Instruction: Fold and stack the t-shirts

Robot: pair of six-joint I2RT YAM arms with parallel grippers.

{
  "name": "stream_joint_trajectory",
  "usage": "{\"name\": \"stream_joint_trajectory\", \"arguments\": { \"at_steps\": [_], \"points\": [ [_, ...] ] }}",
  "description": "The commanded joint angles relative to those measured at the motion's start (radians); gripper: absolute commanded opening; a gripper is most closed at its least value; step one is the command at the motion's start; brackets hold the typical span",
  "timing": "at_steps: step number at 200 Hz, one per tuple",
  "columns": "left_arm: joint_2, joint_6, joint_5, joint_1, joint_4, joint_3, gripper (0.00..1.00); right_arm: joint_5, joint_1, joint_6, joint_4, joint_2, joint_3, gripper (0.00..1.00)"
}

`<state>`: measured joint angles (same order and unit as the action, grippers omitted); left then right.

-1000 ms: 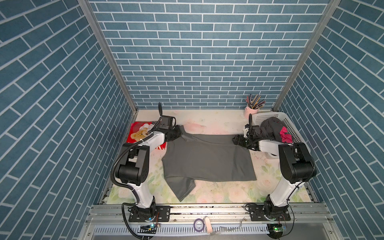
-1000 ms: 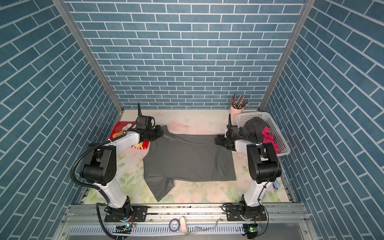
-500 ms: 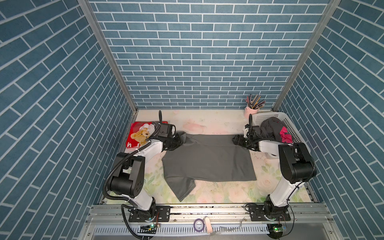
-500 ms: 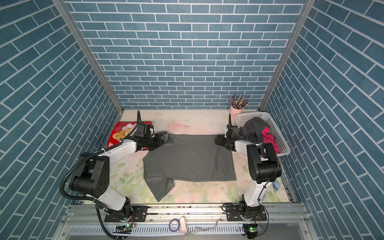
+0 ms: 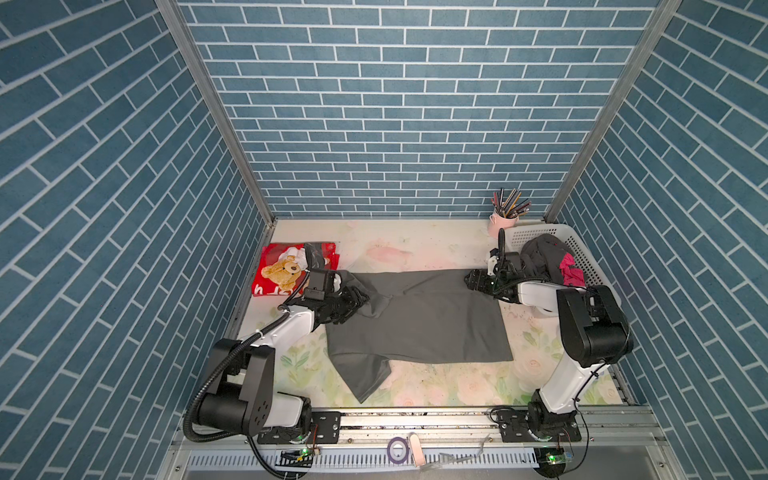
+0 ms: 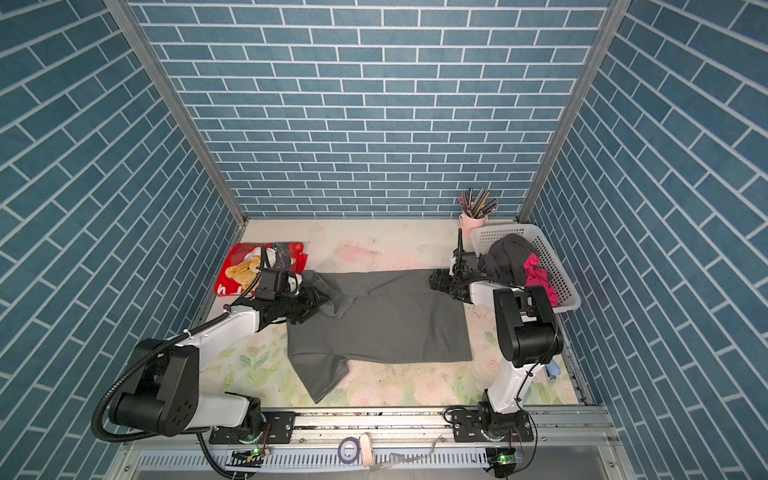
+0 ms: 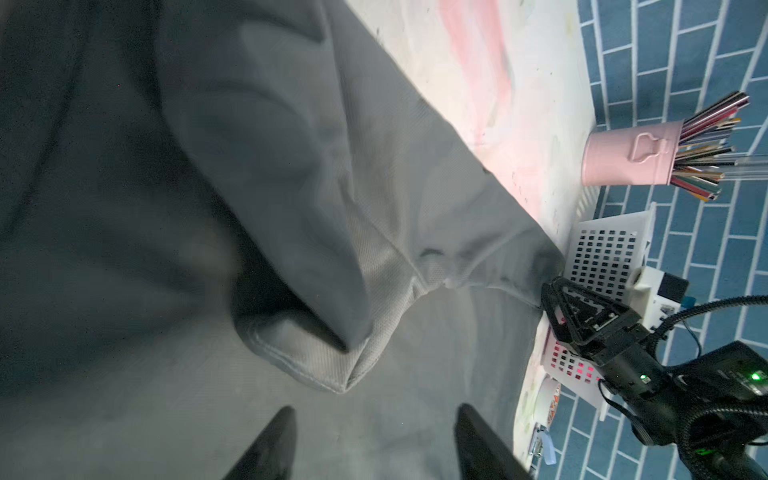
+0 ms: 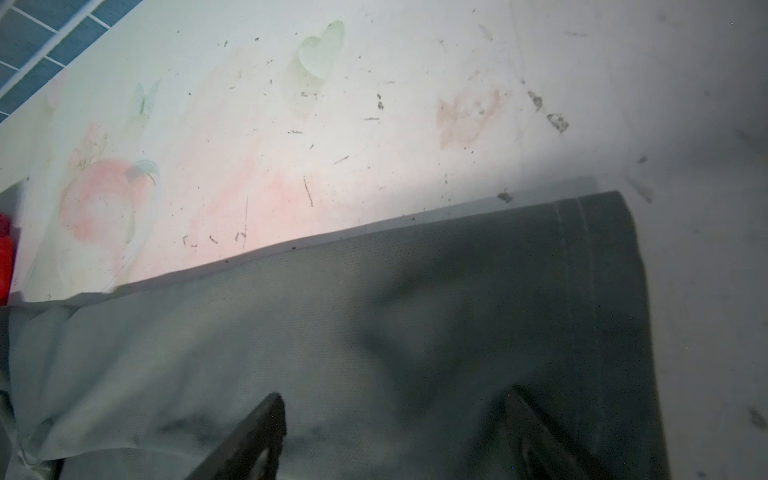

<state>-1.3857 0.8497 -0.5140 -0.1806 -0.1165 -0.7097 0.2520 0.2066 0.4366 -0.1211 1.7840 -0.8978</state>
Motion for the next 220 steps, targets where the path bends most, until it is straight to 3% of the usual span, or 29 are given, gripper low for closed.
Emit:
{"name": "stream_joint_trajectory", "arguments": {
  "at_steps": [1, 31, 67, 94, 140, 171, 188, 196, 220],
  "points": [
    [-0.017, -0.08, 0.025, 0.024, -0.081, -0.096, 0.75, 0.02, 0.002, 0.008, 0.141, 0.056, 0.057, 0.84],
    [-0.135, -0.211, 0.177, 0.022, -0.198, -0.254, 0.77, 0.022, 0.001, 0.009, 0.141, 0.058, 0.054, 0.84],
    [-0.263, -0.228, 0.203, 0.026, -0.178, -0.296, 0.77, 0.024, 0.002, 0.004, 0.15, 0.051, 0.05, 0.84],
    [-0.303, -0.262, 0.321, 0.03, -0.197, -0.307, 0.77, 0.017, 0.002, -0.002, 0.158, 0.038, 0.053, 0.84],
    [-0.383, -0.218, 0.29, 0.035, -0.102, -0.301, 0.73, 0.023, 0.002, -0.003, 0.156, 0.051, 0.048, 0.84],
    [-0.443, -0.229, 0.346, 0.054, -0.072, -0.352, 0.54, 0.021, 0.001, -0.008, 0.158, 0.049, 0.049, 0.84],
    [-0.459, -0.239, 0.359, 0.064, -0.057, -0.384, 0.21, 0.019, -0.002, -0.008, 0.155, 0.051, 0.057, 0.84],
    [-0.464, -0.244, 0.363, 0.068, -0.056, -0.398, 0.11, 0.021, -0.006, -0.009, 0.153, 0.05, 0.061, 0.84],
    [-0.484, -0.269, 0.383, 0.069, -0.078, -0.447, 0.01, 0.037, -0.018, -0.006, 0.137, 0.05, 0.075, 0.84]
  ]
}}
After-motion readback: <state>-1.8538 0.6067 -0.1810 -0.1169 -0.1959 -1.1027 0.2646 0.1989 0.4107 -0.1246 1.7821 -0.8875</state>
